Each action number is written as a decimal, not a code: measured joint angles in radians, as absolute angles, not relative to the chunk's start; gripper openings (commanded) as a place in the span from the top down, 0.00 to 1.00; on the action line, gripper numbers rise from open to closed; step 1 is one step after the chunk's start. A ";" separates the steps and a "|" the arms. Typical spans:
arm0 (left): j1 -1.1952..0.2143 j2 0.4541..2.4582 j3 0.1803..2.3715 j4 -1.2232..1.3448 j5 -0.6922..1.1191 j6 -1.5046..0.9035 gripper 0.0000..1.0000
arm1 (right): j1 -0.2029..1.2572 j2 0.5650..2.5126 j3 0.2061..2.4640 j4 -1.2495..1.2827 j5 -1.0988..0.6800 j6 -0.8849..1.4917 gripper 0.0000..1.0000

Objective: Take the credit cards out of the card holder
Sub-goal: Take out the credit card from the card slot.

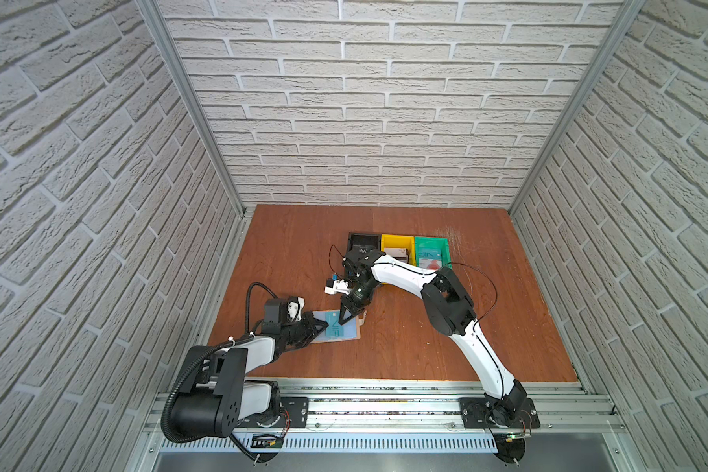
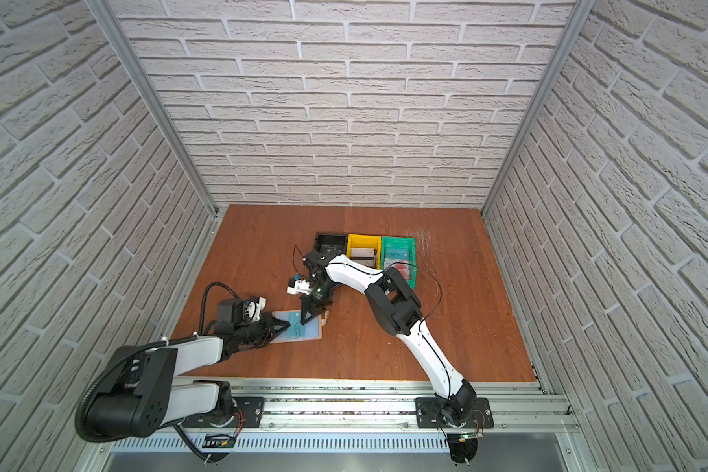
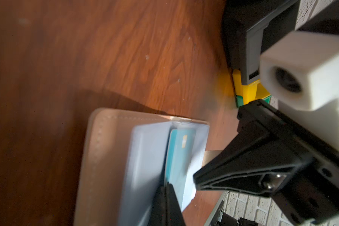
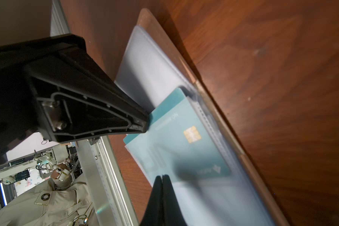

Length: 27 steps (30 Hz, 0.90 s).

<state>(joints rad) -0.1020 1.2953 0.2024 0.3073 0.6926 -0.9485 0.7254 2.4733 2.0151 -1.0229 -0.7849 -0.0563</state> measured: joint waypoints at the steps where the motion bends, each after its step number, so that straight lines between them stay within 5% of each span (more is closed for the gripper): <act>1: -0.106 1.304 0.202 0.317 0.693 -0.953 1.00 | 0.727 2.482 2.015 -1.023 -0.785 -0.055 0.95; 27: -0.106 1.230 0.195 0.250 0.657 -0.957 1.00 | 0.697 2.457 1.927 -1.034 -0.817 -0.042 0.95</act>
